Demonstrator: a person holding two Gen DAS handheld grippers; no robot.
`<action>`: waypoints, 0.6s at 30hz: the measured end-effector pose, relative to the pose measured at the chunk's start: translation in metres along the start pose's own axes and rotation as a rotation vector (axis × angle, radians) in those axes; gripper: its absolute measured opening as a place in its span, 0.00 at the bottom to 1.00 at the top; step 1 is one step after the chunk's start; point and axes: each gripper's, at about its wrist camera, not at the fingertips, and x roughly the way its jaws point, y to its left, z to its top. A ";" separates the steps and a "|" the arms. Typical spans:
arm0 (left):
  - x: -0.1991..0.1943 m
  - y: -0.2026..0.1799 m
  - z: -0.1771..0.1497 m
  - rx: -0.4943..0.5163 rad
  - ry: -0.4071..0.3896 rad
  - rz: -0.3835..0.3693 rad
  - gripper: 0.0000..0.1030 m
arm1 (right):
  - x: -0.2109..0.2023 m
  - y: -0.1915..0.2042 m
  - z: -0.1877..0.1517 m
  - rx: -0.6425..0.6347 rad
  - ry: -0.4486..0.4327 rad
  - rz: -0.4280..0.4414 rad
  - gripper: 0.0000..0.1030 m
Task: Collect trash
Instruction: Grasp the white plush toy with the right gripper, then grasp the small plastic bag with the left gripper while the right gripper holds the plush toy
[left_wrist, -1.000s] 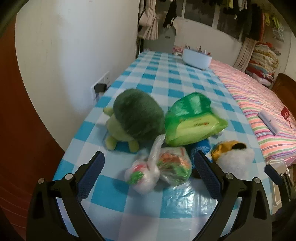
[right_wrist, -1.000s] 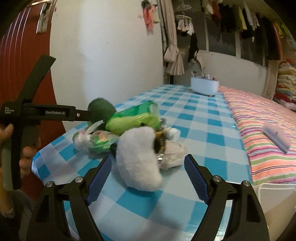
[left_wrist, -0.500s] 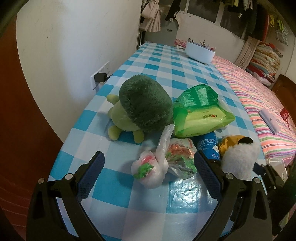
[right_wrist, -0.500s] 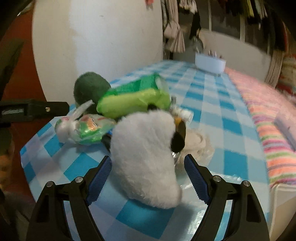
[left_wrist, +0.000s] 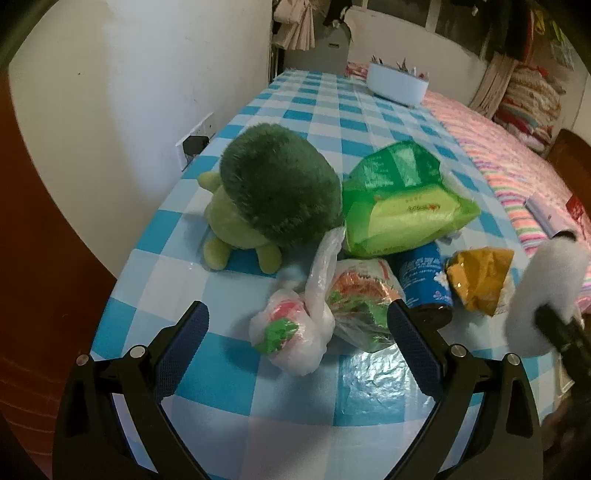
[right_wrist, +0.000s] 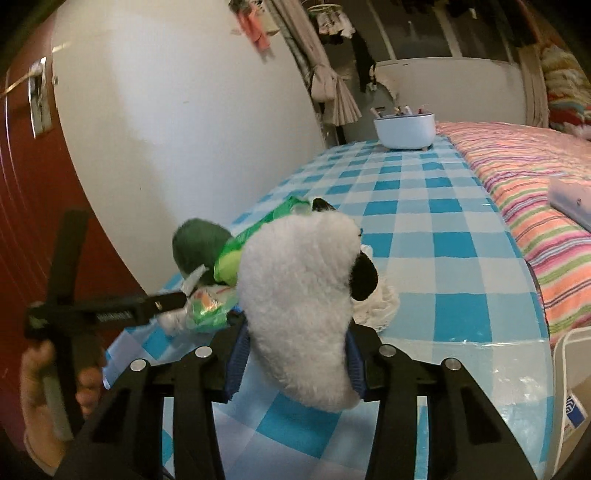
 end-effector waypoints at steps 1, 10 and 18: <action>0.003 -0.002 0.000 0.010 0.003 0.009 0.93 | -0.002 -0.001 0.001 0.006 -0.007 0.004 0.42; 0.014 -0.007 -0.004 -0.001 0.031 -0.063 0.53 | -0.014 -0.006 0.003 0.035 -0.037 0.040 0.42; 0.007 -0.012 -0.005 0.021 0.016 -0.112 0.24 | -0.020 -0.012 0.004 0.066 -0.065 0.039 0.42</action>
